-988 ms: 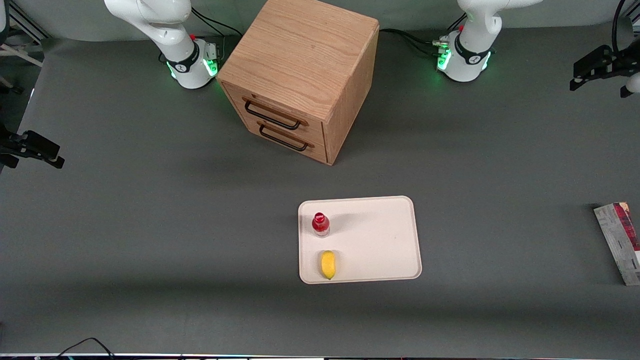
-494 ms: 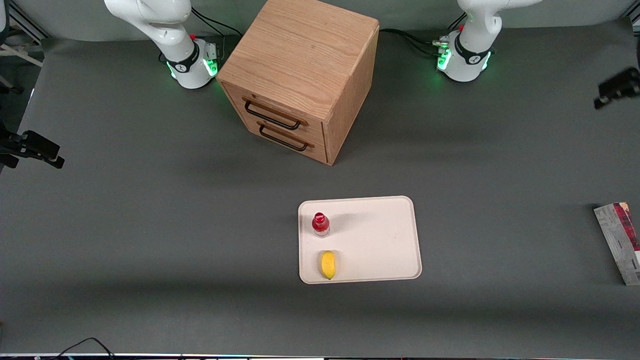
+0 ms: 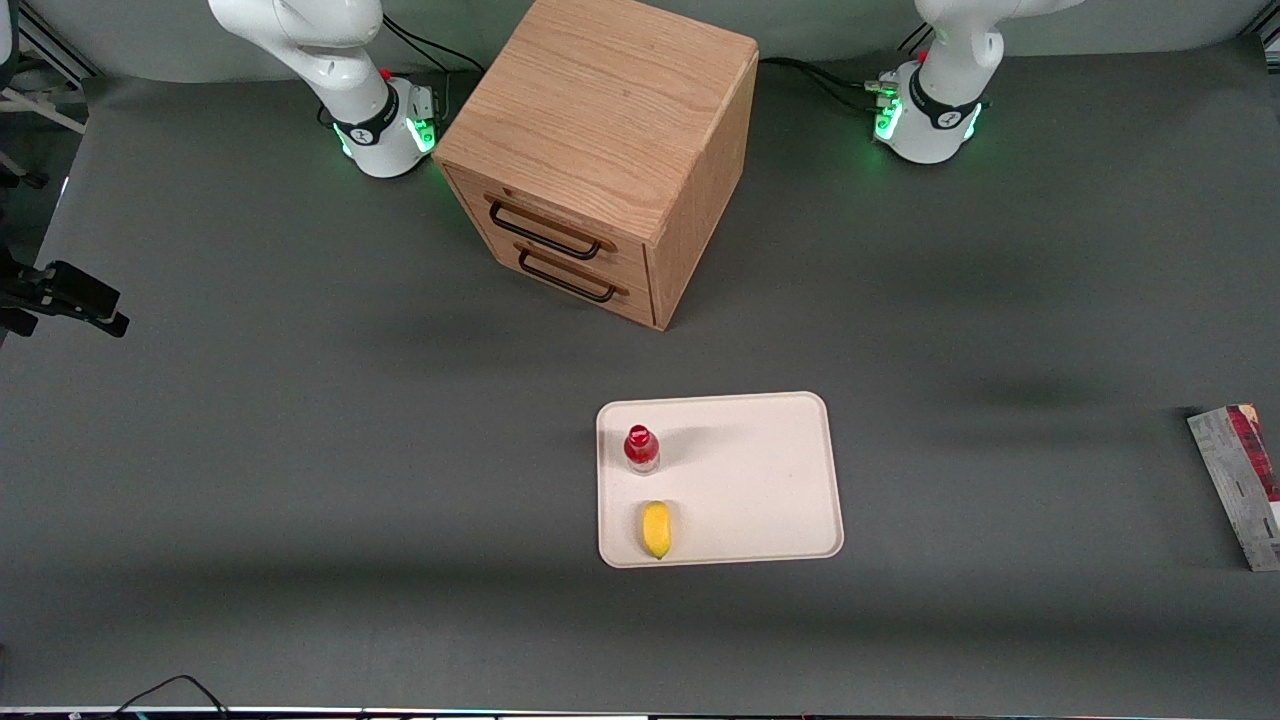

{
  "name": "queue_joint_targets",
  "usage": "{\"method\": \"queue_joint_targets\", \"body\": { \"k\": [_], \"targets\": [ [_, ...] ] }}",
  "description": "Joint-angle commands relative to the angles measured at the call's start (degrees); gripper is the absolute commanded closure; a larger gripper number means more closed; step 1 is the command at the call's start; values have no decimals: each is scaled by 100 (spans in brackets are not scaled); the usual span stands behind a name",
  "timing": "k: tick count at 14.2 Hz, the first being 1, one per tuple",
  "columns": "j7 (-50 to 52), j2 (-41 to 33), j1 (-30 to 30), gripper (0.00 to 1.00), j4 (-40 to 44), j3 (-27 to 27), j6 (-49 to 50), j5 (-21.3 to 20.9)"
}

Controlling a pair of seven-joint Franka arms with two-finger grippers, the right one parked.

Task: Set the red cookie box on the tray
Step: 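Grasp the red plaid cookie box with the left gripper and lift it, then carry the held cookie box with the left gripper toward the white tray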

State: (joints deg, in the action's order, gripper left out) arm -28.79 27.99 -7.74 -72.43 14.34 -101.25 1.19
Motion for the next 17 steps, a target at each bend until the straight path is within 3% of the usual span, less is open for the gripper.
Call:
{"method": "queue_joint_targets", "body": {
  "k": [1, 5, 7, 12, 13, 15, 17],
  "targets": [
    [-382, 1031, -96, 0, 836, 104, -480, 206],
    [-855, 1892, -367, 0, 836, 104, -1632, 268],
    [-1461, 2297, -526, 0, 836, 113, -2186, 618],
    [-2279, 2851, -772, 2, 827, 165, -2820, 681],
    [-2298, 2887, -782, 27, 818, 165, -2847, 681],
    [-2289, 2905, -782, 99, 810, 165, -2830, 673],
    [-2281, 2905, -782, 100, 739, 165, -2813, 681]
  ]
}}
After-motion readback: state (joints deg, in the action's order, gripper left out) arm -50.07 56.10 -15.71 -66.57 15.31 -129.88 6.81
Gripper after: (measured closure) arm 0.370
